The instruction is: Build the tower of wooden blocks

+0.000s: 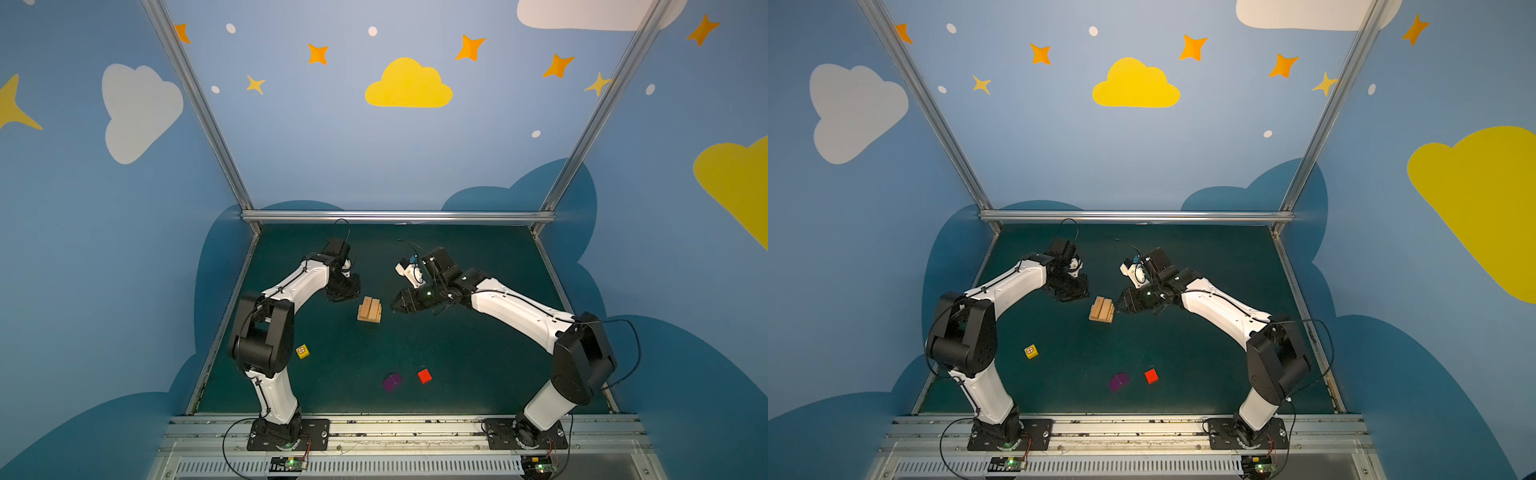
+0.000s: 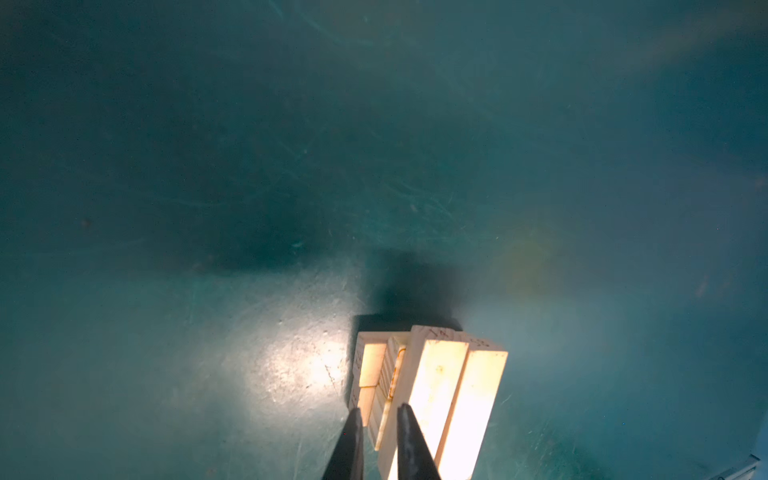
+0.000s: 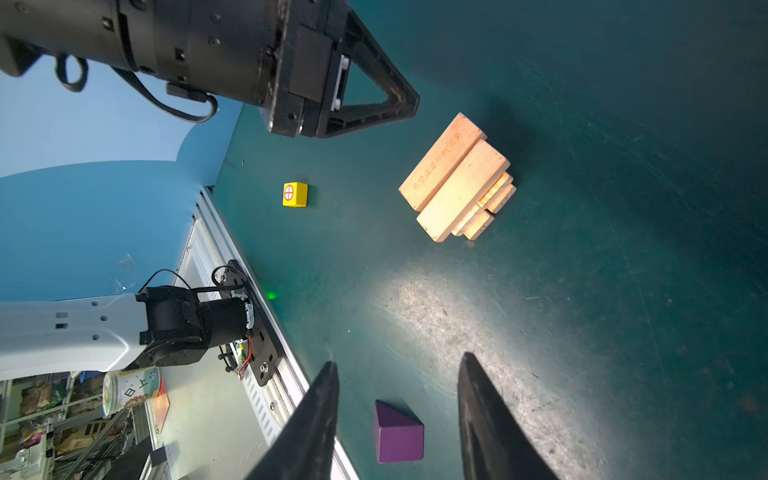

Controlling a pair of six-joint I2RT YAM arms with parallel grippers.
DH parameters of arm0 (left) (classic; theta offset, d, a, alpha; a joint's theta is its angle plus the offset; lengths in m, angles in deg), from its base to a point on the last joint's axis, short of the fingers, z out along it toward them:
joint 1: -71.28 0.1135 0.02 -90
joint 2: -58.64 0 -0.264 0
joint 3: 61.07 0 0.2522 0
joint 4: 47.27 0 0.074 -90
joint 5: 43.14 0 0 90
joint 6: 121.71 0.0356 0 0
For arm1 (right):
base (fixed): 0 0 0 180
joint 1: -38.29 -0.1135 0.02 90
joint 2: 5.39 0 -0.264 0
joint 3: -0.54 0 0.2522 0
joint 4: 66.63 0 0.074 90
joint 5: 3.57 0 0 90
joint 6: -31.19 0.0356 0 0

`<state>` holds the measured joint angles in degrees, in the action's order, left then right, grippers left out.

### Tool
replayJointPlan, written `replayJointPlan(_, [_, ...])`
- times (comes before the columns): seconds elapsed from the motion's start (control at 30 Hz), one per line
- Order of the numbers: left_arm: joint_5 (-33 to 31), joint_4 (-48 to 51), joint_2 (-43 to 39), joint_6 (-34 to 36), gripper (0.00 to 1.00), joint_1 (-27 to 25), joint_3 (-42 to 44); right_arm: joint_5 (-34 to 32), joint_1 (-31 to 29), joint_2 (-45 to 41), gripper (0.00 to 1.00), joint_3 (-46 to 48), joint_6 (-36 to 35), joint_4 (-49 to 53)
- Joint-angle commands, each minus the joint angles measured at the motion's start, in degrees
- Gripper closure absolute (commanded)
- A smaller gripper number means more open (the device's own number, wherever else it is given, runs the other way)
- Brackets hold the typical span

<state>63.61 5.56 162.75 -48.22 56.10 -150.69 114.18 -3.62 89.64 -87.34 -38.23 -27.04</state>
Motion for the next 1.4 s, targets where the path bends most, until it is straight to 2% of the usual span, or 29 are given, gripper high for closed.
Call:
replayJointPlan(0.0, [-1.1,2.5,1.2,0.6,0.83,-0.8,-0.3,-1.3,-0.7,-1.7,0.58,0.5,0.5,0.4])
replayJointPlan(0.3, [-1.2,4.0,3.2,0.4,0.83,-2.6,-0.4,-5.1,-1.3,4.0,0.57,-2.5,2.8,-0.7])
replayJointPlan(0.57, [-1.3,3.8,2.6,0.2,0.83,-2.7,-0.3,-3.6,-1.3,8.2,0.57,-3.3,6.7,-6.0])
replayJointPlan(1.07, [-0.7,3.6,1.6,0.2,0.84,-3.5,-0.1,-3.5,-1.4,8.1,0.57,-3.2,6.2,-5.5])
replayJointPlan(1.37, [-2.9,3.5,0.3,0.4,0.85,-3.6,-0.1,-3.4,-1.5,8.3,0.57,-3.4,6.4,-5.7])
